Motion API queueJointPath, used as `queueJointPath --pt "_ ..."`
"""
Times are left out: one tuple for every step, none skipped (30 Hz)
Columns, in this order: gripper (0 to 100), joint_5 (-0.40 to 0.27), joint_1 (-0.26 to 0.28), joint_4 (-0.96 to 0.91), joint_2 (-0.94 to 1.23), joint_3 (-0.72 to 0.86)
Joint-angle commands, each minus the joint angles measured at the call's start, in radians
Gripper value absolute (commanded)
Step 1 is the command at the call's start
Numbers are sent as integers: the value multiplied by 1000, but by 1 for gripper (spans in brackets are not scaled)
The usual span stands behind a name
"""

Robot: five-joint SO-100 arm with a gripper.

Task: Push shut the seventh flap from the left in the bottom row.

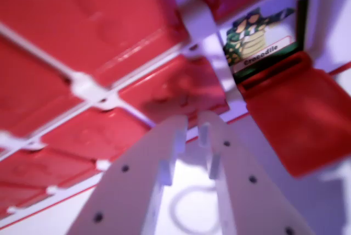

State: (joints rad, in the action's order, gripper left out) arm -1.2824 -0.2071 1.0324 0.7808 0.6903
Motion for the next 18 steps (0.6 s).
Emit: queueJointPath --pt "2 -2 28 2 288 32" --pt "2 -3 34 3 324 55" --pt "2 -6 38 5 359 78" --pt "2 -9 44 6 396 103" --pt "2 -11 51 6 430 127" --pt "2 -12 57 6 463 147" --pt "2 -15 63 6 494 167" --pt "2 -18 69 8 523 184" --pt "2 -23 74 8 552 201" --pt "2 -26 80 8 578 218" --pt "2 -32 86 9 606 235" --pt "2 -38 91 12 632 252" --pt "2 -44 97 12 658 268" --pt "2 -51 101 12 686 287" --pt "2 -55 106 12 715 305" --pt "2 -58 112 12 741 322" --pt "2 -61 118 14 769 339" --pt "2 -66 123 15 796 356"
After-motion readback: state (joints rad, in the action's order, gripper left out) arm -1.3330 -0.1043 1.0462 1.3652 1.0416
